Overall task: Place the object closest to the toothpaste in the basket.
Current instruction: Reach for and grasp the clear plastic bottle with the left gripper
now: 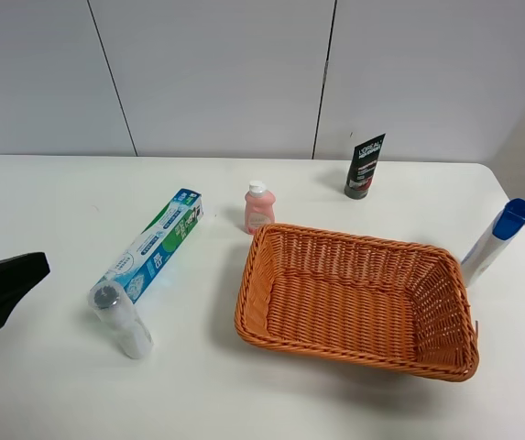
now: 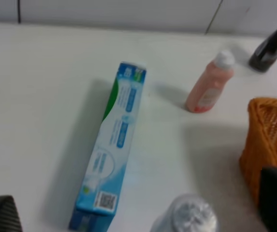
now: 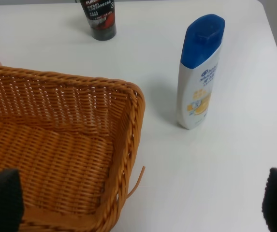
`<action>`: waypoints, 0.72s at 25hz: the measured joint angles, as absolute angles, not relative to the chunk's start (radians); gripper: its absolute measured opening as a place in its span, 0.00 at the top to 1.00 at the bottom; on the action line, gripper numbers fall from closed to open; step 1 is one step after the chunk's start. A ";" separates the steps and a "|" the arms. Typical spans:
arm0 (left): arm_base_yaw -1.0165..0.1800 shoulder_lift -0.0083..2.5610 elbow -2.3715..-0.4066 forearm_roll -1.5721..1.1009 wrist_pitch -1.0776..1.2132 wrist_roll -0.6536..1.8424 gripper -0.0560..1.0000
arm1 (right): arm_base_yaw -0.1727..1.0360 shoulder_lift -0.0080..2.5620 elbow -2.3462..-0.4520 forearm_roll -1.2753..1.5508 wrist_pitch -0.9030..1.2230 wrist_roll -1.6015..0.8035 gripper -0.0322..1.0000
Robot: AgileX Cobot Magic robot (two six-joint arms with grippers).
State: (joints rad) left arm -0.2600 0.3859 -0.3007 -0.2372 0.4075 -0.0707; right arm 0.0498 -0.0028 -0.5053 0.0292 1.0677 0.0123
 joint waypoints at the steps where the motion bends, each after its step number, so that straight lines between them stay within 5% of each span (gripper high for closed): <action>1: -0.271 0.387 -0.293 -0.231 0.388 -0.088 0.01 | 0.050 -0.003 -0.505 0.029 1.068 0.012 0.01; 18: -0.285 0.845 -0.260 -0.088 0.222 -0.255 0.01 | 0.050 -0.003 -0.505 0.029 1.068 0.012 0.01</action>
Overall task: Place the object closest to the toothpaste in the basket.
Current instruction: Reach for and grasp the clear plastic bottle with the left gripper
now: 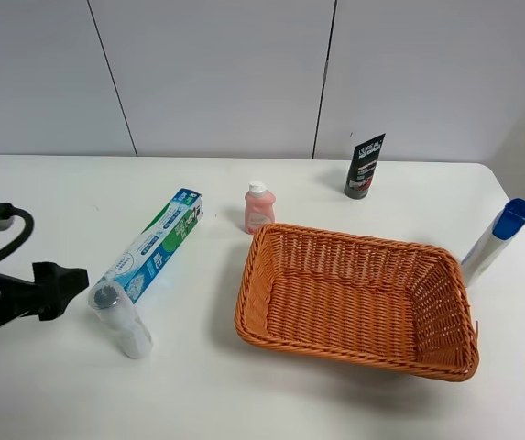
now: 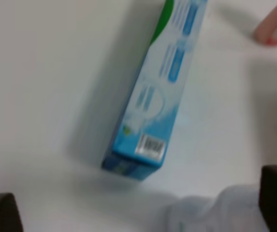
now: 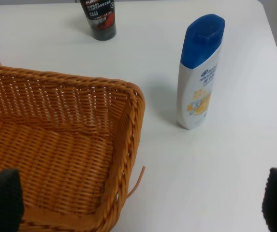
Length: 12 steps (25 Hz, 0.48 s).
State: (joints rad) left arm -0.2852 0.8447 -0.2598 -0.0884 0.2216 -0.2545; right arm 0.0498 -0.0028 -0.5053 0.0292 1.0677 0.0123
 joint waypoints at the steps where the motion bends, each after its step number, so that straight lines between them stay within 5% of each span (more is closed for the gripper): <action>1: -0.293 0.873 -0.260 -0.087 0.213 -0.255 0.01 | 0.050 -0.003 -0.505 0.029 1.068 0.012 0.01; 12: -0.384 0.930 -0.306 -0.096 0.097 -0.256 0.01 | 0.050 -0.003 -0.505 0.029 1.068 0.012 0.01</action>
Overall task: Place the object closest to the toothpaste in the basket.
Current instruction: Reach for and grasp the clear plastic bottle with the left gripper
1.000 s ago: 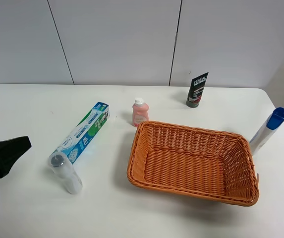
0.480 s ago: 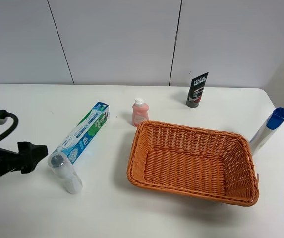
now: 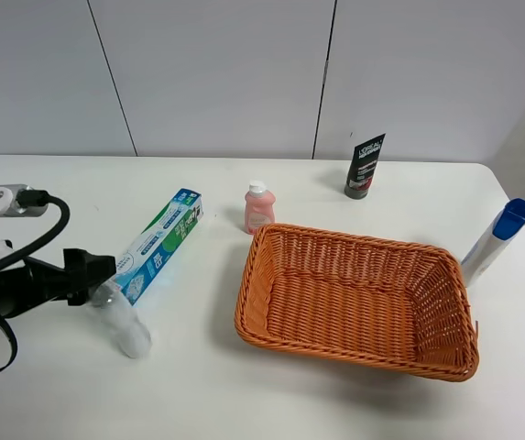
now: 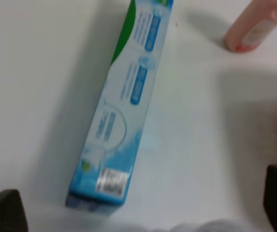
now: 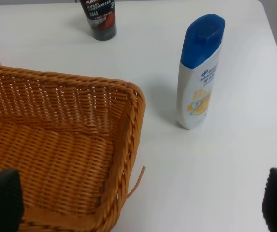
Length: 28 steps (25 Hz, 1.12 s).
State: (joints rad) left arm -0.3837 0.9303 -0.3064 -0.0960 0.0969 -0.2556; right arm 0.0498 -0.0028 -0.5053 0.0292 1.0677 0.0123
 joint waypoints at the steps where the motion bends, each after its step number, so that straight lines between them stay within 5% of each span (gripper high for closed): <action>1: -0.384 0.930 -0.319 -0.091 0.094 -0.256 0.01 | 0.050 -0.003 -0.505 0.029 1.068 0.012 0.01; 7: -0.392 0.907 -0.366 -0.086 0.101 -0.259 0.01 | 0.050 -0.003 -0.505 0.029 1.068 0.012 0.01; 15: -0.544 0.874 -0.368 -0.025 0.216 -0.339 0.01 | 0.050 -0.003 -0.505 0.029 1.068 0.012 0.01; 28: -0.552 0.898 -0.290 0.049 0.232 -0.393 0.01 | 0.050 -0.003 -0.505 0.029 1.068 0.012 0.01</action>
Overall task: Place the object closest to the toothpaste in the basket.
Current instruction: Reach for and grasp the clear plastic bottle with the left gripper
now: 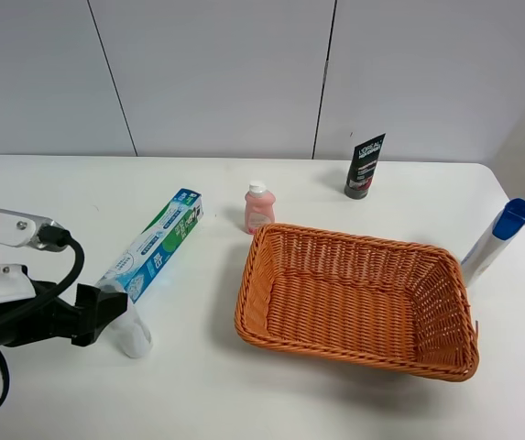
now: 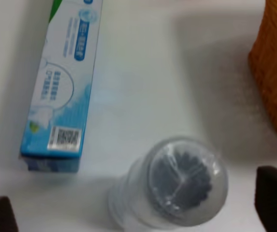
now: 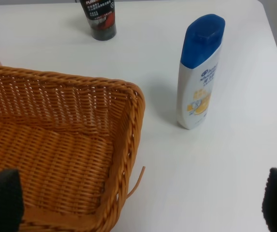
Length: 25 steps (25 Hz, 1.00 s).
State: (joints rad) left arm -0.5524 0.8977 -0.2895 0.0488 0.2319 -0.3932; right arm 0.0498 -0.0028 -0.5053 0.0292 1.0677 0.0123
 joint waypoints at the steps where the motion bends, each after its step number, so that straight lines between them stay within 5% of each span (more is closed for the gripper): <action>1: -0.552 0.909 -0.283 0.045 0.220 -0.393 0.01 | 0.050 -0.003 -0.505 0.029 1.068 0.012 0.01; 25: -0.552 1.015 -0.129 -0.126 -0.153 -0.308 0.01 | 0.050 -0.003 -0.505 0.029 1.068 0.012 0.01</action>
State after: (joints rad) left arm -0.5524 1.0152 -0.1286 -0.1261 -0.1533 -0.3076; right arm 0.0498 -0.0028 -0.5053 0.0292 1.0677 0.0123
